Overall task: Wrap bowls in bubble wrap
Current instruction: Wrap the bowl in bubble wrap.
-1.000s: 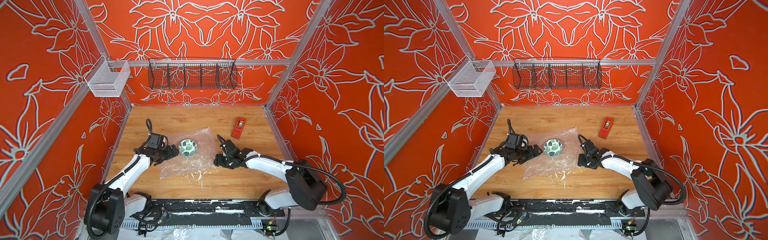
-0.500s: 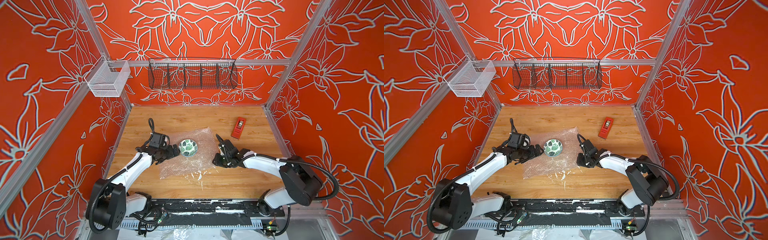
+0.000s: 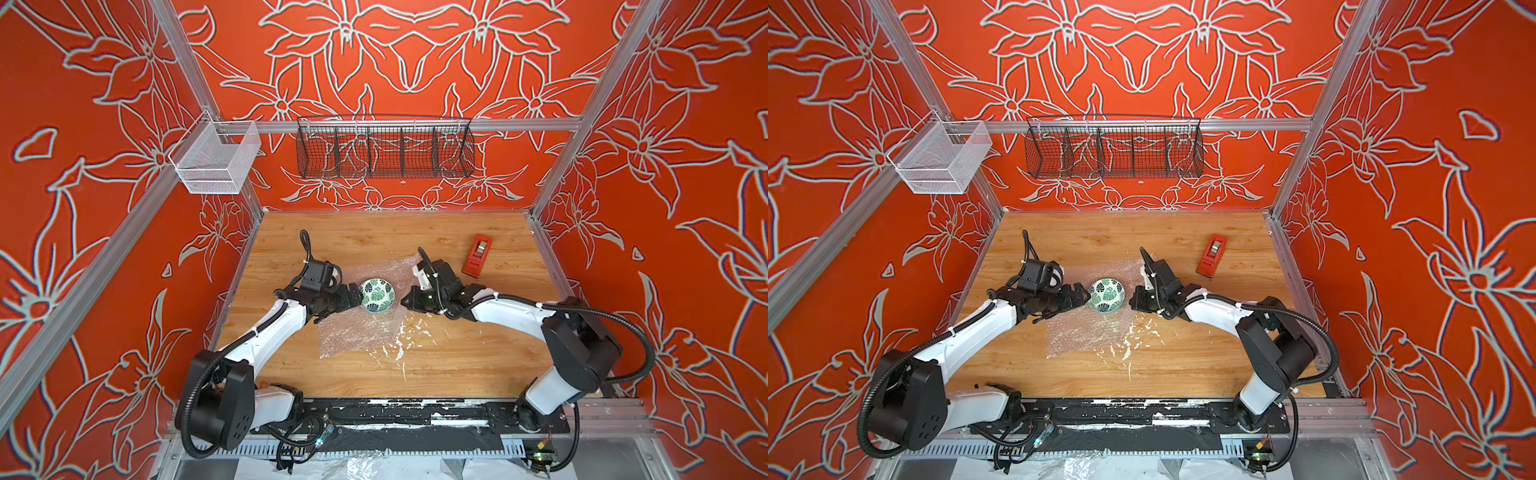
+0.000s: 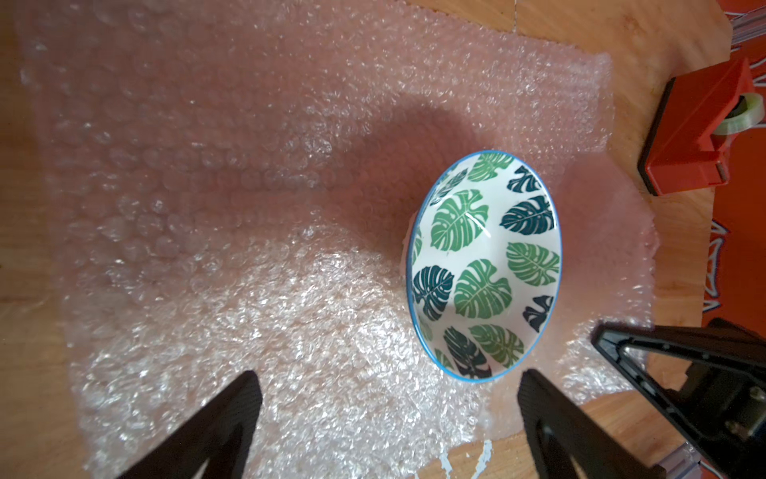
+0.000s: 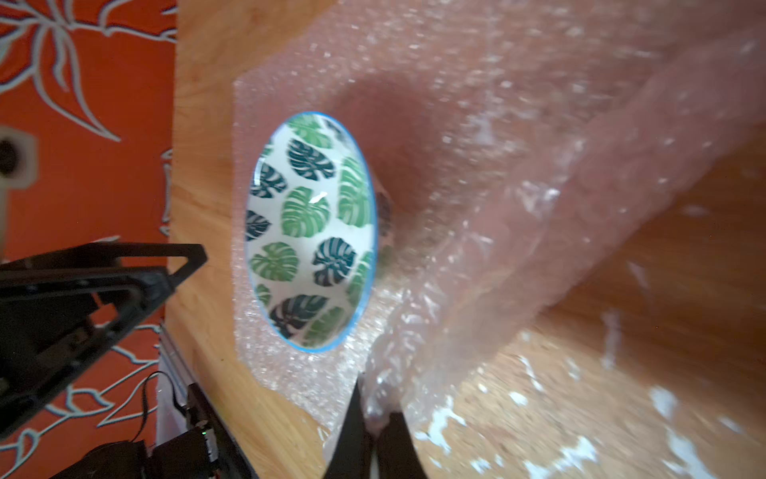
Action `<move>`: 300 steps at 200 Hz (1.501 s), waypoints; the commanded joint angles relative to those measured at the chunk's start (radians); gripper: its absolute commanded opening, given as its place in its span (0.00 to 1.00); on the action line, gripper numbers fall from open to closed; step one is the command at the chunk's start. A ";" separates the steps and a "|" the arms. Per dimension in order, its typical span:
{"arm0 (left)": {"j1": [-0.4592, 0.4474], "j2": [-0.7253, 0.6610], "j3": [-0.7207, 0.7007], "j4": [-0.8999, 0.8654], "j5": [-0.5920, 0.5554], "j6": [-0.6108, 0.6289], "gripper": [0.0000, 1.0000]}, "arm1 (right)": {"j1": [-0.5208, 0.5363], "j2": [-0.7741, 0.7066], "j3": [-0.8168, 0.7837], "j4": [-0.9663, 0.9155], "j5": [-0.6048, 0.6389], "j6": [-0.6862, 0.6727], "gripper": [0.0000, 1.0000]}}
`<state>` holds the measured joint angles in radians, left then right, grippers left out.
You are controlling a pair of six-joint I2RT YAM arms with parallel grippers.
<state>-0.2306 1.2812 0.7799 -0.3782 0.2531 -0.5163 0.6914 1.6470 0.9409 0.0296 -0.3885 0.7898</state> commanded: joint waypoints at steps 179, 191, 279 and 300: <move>-0.038 0.080 -0.053 0.110 0.006 0.034 0.97 | 0.141 0.451 0.481 -0.119 0.267 -0.030 0.20; -0.038 0.083 -0.052 0.101 -0.020 0.026 0.97 | 0.148 0.459 0.500 -0.149 0.279 -0.034 0.26; 0.046 -0.031 0.034 -0.097 -0.255 -0.017 0.97 | 0.156 0.517 0.594 -0.290 0.297 -0.030 0.45; 0.123 0.025 0.071 -0.120 -0.244 -0.025 0.97 | 0.157 0.530 0.622 -0.324 0.301 -0.035 0.46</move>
<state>-0.1783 1.2594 0.8120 -0.4202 0.0467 -0.5182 0.8413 2.1357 1.5288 -0.2089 -0.1219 0.7563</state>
